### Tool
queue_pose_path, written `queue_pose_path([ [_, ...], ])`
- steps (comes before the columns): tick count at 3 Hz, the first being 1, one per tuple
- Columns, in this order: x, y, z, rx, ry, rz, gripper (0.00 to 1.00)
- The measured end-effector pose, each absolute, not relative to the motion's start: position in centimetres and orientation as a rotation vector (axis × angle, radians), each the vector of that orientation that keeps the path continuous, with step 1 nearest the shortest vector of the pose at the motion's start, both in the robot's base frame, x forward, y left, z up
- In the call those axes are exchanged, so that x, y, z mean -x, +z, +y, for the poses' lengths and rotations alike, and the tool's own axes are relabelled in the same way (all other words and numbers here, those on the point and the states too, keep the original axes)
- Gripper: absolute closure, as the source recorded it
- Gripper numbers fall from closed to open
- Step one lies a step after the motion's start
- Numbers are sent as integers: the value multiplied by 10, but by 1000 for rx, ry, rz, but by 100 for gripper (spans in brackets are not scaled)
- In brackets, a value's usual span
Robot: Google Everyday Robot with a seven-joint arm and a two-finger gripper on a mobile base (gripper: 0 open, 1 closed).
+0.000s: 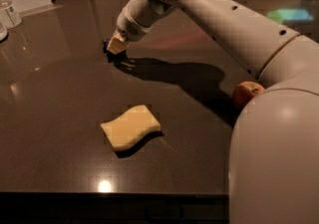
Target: Move rxbar blueberry near apple
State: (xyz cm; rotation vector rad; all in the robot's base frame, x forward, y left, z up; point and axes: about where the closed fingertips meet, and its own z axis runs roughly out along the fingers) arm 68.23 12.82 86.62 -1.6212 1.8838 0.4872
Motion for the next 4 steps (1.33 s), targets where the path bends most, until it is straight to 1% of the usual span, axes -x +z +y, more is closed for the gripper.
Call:
queue_pose_path([
  [2, -675, 907, 69, 1488, 380, 1927, 100],
  [4, -659, 931, -13, 1341, 269, 2023, 100],
])
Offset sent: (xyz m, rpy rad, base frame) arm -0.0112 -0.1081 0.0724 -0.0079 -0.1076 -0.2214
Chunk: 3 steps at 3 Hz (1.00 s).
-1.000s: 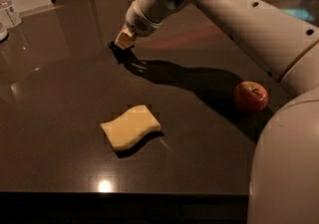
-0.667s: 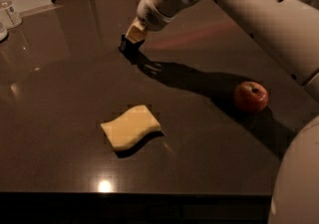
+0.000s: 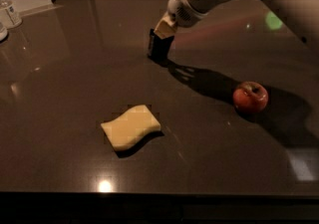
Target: Move rxbar blueberry near apple
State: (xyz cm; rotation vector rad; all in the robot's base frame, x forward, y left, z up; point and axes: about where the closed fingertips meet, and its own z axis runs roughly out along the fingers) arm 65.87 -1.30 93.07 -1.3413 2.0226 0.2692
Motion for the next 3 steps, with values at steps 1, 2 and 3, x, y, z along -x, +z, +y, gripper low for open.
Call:
queue_pose_path([
  [1, -650, 927, -53, 1254, 228, 2091, 100],
  [2, -646, 929, -94, 1161, 173, 2139, 100],
  [3, -644, 936, -128, 1080, 119, 2165, 100],
])
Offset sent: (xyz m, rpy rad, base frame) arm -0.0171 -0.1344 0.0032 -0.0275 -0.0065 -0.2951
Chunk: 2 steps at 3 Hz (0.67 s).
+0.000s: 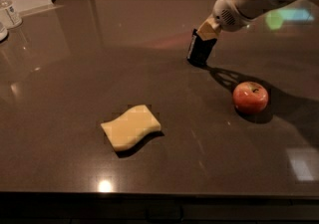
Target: Move rxbar blueberry near apple
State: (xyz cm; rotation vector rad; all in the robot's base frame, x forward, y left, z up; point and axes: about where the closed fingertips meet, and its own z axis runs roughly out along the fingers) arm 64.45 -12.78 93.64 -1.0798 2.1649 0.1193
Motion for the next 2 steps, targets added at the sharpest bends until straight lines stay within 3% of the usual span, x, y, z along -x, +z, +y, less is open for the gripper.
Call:
queue_pose_path([
  [2, -630, 927, -175, 986, 59, 2231, 100],
])
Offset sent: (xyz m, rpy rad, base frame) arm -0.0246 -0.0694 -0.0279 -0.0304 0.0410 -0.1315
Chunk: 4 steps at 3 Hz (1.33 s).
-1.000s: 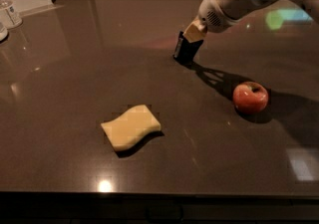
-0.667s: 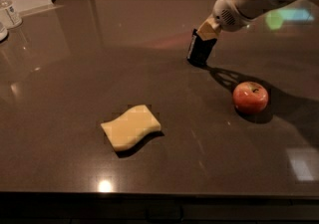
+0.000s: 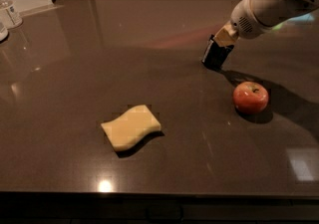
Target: Move rxbar blueberry near apple
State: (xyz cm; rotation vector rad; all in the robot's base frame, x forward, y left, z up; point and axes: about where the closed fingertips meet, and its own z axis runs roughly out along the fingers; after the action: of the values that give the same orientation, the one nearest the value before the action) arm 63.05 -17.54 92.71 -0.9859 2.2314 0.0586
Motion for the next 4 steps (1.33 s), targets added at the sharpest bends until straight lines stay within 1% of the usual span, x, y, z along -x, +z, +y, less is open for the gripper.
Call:
queue_pose_path([
  [1, -621, 910, -188, 972, 66, 2265, 100],
  [3, -613, 909, -195, 988, 68, 2280, 100],
  [4, -605, 916, -186, 1048, 95, 2283, 100],
])
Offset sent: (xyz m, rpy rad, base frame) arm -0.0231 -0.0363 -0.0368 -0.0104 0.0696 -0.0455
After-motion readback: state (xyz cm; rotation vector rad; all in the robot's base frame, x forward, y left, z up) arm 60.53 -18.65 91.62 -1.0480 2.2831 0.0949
